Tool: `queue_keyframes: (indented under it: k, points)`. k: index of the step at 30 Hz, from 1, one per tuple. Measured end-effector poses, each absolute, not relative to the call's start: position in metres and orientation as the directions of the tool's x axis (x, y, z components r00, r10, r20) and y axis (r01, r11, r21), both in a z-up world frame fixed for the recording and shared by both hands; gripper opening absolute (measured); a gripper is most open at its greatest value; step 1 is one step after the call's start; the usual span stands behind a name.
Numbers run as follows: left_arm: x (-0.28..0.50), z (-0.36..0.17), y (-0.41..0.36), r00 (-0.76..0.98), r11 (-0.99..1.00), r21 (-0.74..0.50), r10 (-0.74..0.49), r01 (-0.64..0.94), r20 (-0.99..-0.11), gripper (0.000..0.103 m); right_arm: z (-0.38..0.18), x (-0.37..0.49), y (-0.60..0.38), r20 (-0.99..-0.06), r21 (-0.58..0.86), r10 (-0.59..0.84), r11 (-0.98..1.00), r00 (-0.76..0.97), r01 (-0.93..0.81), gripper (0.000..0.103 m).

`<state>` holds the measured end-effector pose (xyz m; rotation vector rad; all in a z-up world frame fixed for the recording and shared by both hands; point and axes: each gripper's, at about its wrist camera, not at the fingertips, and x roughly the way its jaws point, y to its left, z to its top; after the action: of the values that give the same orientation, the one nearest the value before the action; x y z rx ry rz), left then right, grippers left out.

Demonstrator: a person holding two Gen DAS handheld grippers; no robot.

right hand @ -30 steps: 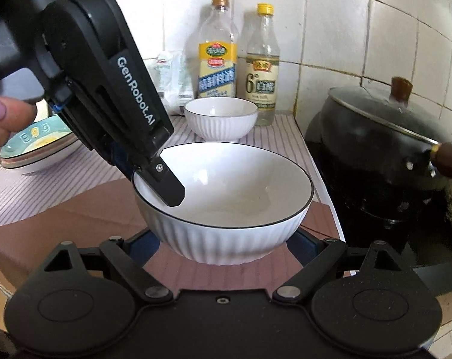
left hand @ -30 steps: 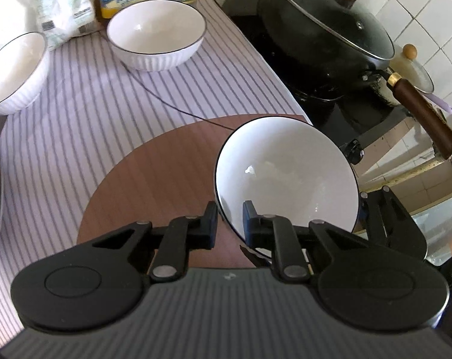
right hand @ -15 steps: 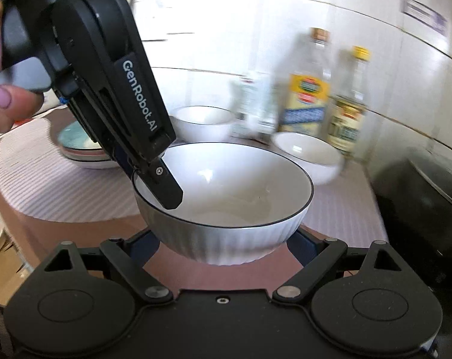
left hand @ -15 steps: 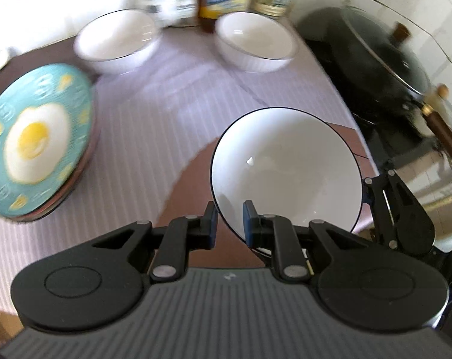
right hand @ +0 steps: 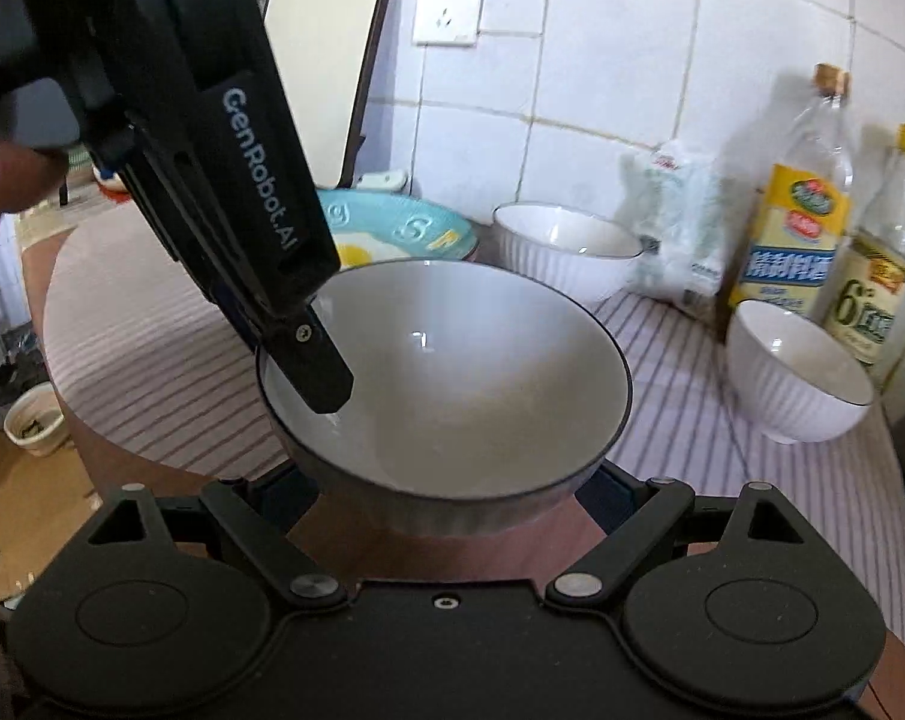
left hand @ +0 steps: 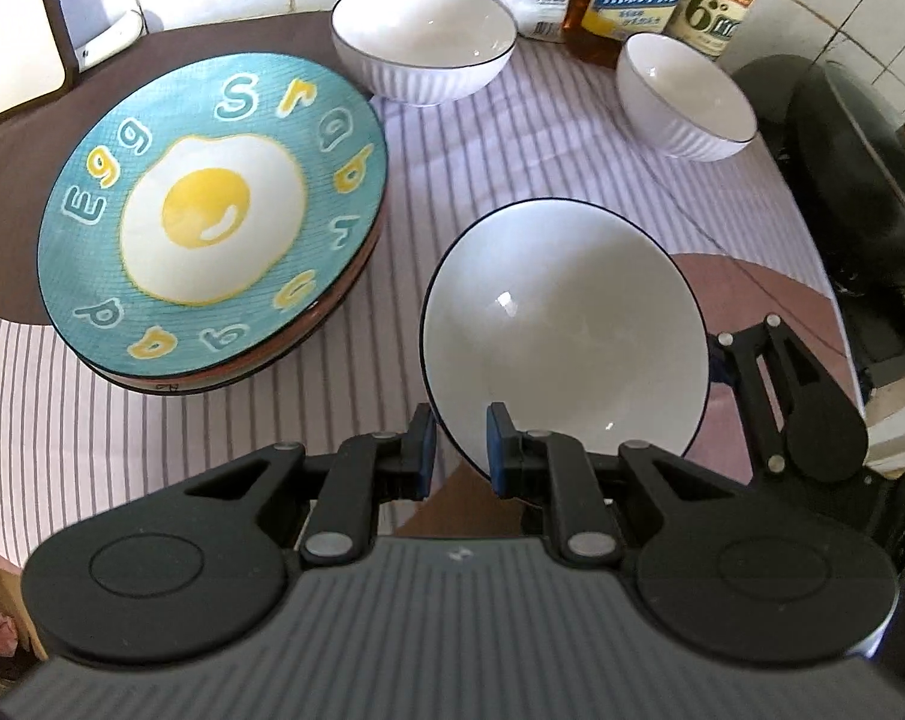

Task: Organize plates and bowls
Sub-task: 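Carry the white bowl beside the plate stack and open the left gripper, then move the left gripper to the white bowl by the bottles and grasp its rim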

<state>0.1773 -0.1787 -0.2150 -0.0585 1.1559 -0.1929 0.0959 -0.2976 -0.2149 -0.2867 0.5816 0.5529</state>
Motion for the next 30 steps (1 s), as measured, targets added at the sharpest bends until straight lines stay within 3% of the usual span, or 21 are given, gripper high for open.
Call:
queue_keyframes:
  k: [10,12,14,17,26,30]
  points:
    - [0.184,-0.225,-0.168,0.349,0.979,-0.179,-0.201,0.097,-0.915,0.018,-0.220,0.105,-0.286,-0.640,-0.127,0.357,0.824,0.680,-0.552,0.093]
    - [0.183,-0.218,-0.170,0.341,0.979,-0.174,-0.201,0.111,-0.918,0.024,-0.213,0.105,-0.280,-0.678,-0.145,0.306,0.836,0.668,-0.529,0.093]
    - [0.180,-0.207,-0.173,0.344,0.977,-0.160,-0.201,0.143,-0.917,0.044,-0.204,0.100,-0.274,-0.701,-0.187,0.244,0.844,0.670,-0.503,0.093]
    - [0.176,-0.192,-0.176,0.332,0.973,-0.142,-0.197,0.184,-0.922,0.048,-0.190,0.089,-0.275,-0.714,-0.201,0.191,0.866,0.674,-0.458,0.093]
    - [0.160,-0.139,-0.178,0.326,0.948,-0.118,-0.216,0.296,-0.920,0.063,-0.129,0.082,-0.314,-0.789,-0.014,0.120,0.977,0.602,-0.213,0.093]
    - [0.158,-0.123,-0.178,0.337,0.934,-0.087,-0.211,0.347,-0.918,0.065,-0.103,0.074,-0.335,-0.786,0.076,0.113,0.993,0.608,-0.086,0.093]
